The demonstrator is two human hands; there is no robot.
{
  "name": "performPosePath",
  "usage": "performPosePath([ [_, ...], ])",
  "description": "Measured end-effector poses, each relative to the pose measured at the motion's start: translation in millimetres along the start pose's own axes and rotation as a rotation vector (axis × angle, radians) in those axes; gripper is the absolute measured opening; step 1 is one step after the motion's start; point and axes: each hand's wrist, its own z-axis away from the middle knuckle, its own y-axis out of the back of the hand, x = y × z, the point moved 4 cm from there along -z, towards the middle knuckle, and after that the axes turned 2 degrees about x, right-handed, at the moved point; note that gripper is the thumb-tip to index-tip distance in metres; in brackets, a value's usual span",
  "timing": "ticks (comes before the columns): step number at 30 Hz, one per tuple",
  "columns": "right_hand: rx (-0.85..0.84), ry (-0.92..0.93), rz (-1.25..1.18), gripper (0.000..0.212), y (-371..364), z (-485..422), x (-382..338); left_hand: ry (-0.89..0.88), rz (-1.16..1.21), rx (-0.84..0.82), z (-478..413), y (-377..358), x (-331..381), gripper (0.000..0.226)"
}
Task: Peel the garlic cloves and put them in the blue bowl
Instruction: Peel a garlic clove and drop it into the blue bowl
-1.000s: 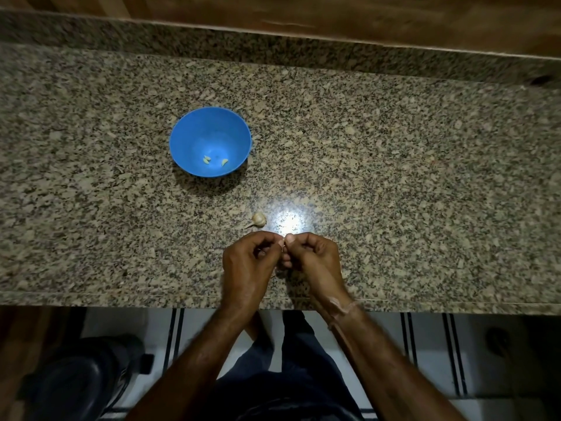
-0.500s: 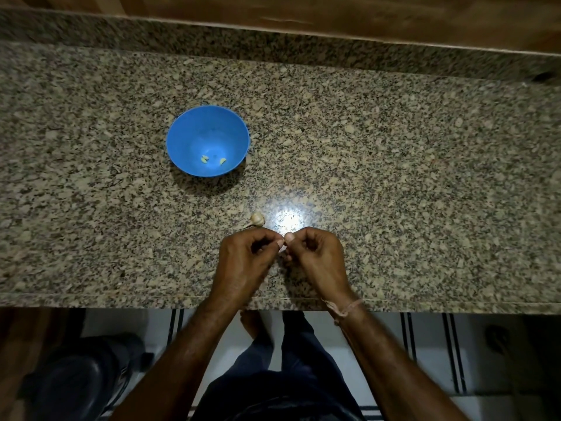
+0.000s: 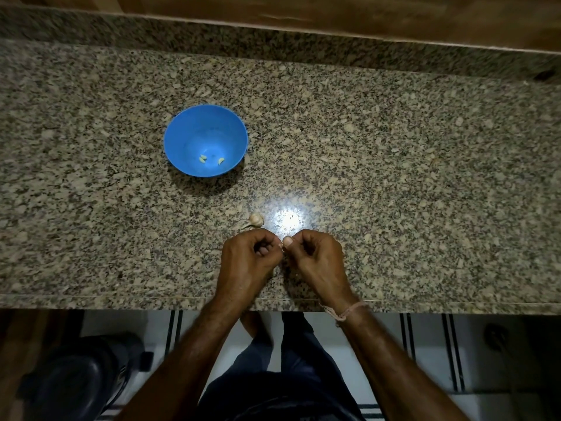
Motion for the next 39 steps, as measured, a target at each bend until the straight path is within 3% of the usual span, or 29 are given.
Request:
performPosePath([
  [6,-0.032,-0.065,-0.149,0.036,-6.1,2.2,4.9,0.064,0.036,0.021,0.8,-4.9,-4.2,0.009],
  [10,-0.078,-0.339,-0.5,0.035,-13.7,4.3,7.4,0.077,0.039,0.03,1.9,-7.9,-7.6,0.01],
  [14,-0.07,-0.493,-0.631,0.035,-16.1,0.7,9.4,0.1,0.01,0.048,2.6,-11.1,-15.8,0.015],
  [16,-0.102,-0.479,-0.616,0.035,-16.6,0.5,9.6,0.096,0.054,0.064,0.1,-11.4,-15.7,0.021],
  [21,-0.11,-0.329,-0.433,0.037,-11.0,0.0,5.7,0.044,0.13,-0.004,-4.1,-17.4,-12.0,0.009],
  [26,-0.084,-0.206,-0.212,0.043,-10.6,-4.8,1.1,-0.266,-0.126,-0.034,-4.6,-16.4,1.2,0.02],
  [28,-0.098,-0.191,-0.202,0.04,-10.8,-7.2,-1.0,-0.293,-0.135,-0.096,-3.3,-20.6,4.2,0.023],
  [36,-0.077,-0.061,-0.136,0.038,-17.6,-5.8,-0.3,0.286,0.328,-0.271,-10.5,-37.7,-15.2,0.037],
  [37,-0.073,-0.073,-0.13,0.039,-17.5,-5.0,0.8,0.319,0.335,-0.272,-10.8,-39.0,-15.4,0.036],
  [39,-0.099,-0.197,-0.212,0.039,-20.7,-7.9,4.8,0.183,0.178,-0.209,-7.8,-38.4,-9.8,0.029],
])
